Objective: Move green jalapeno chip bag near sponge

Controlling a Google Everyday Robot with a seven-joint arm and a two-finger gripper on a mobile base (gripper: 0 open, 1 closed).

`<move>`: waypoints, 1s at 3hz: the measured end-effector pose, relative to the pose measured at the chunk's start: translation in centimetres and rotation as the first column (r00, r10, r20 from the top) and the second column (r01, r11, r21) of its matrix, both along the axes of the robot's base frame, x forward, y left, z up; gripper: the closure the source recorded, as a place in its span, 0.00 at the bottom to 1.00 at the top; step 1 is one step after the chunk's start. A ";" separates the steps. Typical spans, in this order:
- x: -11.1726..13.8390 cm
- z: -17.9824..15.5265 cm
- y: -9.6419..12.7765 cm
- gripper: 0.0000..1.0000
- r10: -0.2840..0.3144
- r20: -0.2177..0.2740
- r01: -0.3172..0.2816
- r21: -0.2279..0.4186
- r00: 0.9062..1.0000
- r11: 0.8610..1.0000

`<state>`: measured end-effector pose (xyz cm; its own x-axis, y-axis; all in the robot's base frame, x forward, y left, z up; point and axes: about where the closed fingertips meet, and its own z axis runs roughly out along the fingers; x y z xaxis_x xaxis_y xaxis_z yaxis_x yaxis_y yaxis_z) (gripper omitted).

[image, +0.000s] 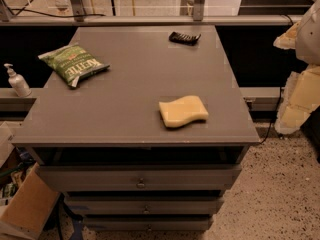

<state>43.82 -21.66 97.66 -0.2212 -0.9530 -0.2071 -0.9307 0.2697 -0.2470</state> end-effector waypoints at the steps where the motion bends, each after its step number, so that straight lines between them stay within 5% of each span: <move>1: 0.0 0.1 0.0 0.00 0.002 0.004 -0.002 0.000 1.000 1.000; 2: 1.7 1.6 1.3 0.00 0.076 0.044 -0.075 -0.013 0.996 0.997; 3: 4.0 2.0 4.5 0.00 0.172 0.085 -0.169 -0.033 0.981 0.985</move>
Offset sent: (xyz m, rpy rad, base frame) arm 0.0432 0.0312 0.0338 -0.0299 -0.0866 0.1963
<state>47.84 -17.12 99.69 -0.0371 -0.9803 -0.1940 -0.9370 0.1016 -0.3342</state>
